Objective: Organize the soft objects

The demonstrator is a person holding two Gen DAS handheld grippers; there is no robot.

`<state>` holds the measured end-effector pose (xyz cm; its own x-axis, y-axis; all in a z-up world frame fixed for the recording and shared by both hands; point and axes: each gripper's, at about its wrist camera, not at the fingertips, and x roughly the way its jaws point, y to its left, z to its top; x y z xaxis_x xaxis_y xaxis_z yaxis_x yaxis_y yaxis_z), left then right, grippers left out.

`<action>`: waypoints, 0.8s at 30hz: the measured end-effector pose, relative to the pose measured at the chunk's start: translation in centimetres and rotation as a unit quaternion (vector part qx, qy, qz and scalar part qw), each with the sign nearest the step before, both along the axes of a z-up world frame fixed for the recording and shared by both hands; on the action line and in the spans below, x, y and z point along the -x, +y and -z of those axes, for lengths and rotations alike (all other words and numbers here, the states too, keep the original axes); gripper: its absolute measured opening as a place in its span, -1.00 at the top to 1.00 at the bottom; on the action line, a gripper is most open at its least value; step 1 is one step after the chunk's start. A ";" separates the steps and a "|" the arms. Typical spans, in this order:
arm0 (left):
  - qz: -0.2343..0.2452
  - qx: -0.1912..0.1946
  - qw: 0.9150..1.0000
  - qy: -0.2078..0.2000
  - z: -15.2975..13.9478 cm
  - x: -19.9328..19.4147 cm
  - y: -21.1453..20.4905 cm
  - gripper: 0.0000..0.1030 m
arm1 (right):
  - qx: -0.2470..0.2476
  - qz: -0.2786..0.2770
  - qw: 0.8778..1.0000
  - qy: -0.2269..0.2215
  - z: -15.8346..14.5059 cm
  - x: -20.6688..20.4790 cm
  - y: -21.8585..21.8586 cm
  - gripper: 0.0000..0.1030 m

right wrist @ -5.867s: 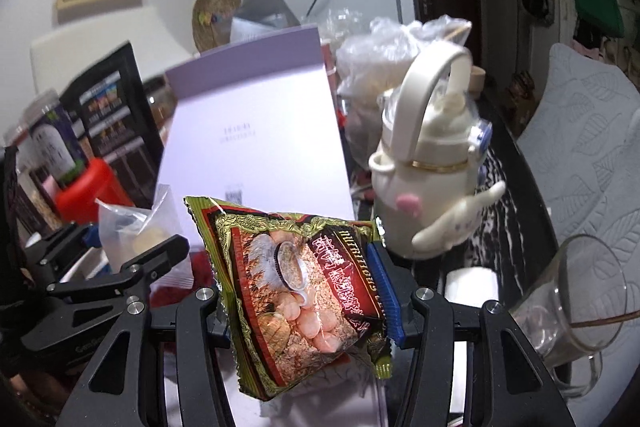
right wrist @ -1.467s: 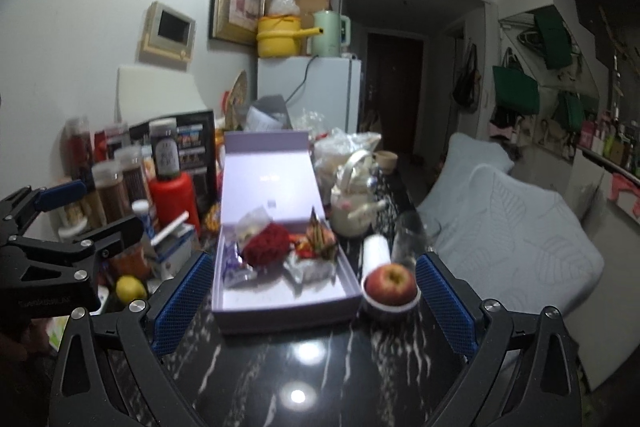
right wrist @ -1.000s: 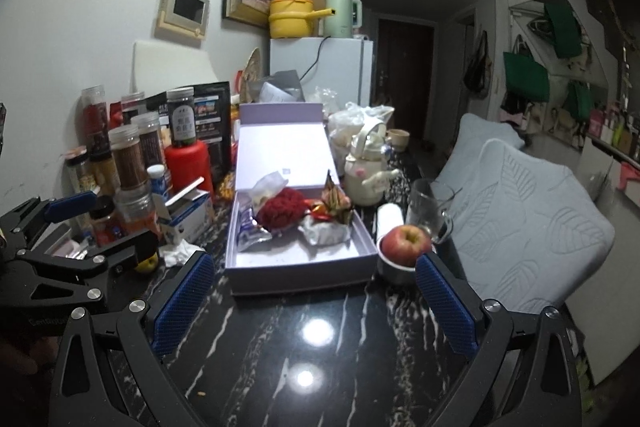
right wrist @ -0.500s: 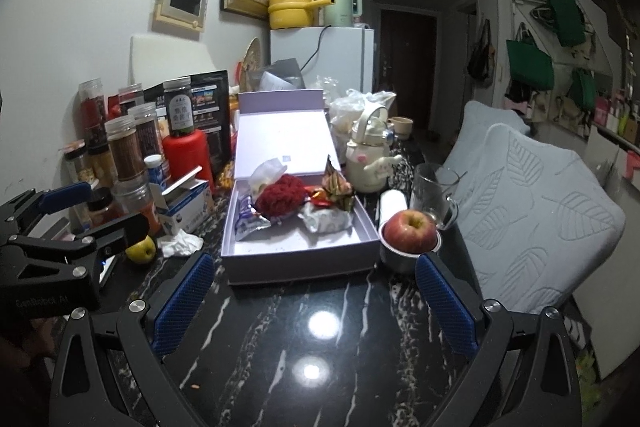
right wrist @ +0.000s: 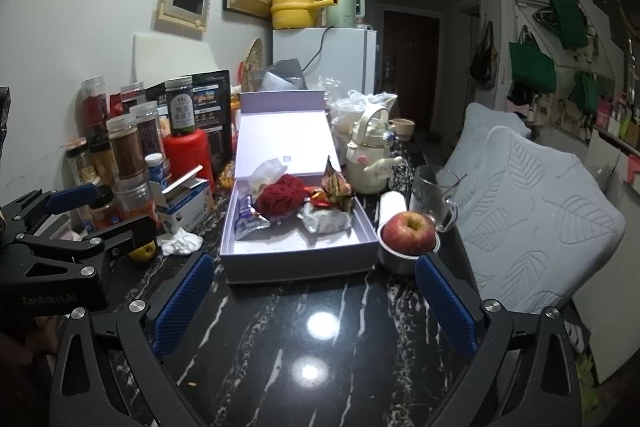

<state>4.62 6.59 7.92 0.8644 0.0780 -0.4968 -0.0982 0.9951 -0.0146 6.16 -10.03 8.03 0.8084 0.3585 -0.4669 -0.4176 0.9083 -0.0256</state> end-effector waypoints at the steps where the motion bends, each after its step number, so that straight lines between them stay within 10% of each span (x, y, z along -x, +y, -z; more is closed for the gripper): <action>1: 0.000 -0.001 1.000 0.000 0.0 0.0 0.0 -0.99 | 0.000 0.000 1.000 0.000 0.0 0.0 0.0 -0.99; 24: 0.004 0.011 1.000 0.020 0.6 -0.7 0.3 -0.99 | 0.012 0.003 1.000 0.011 0.7 -0.8 -0.5 -0.99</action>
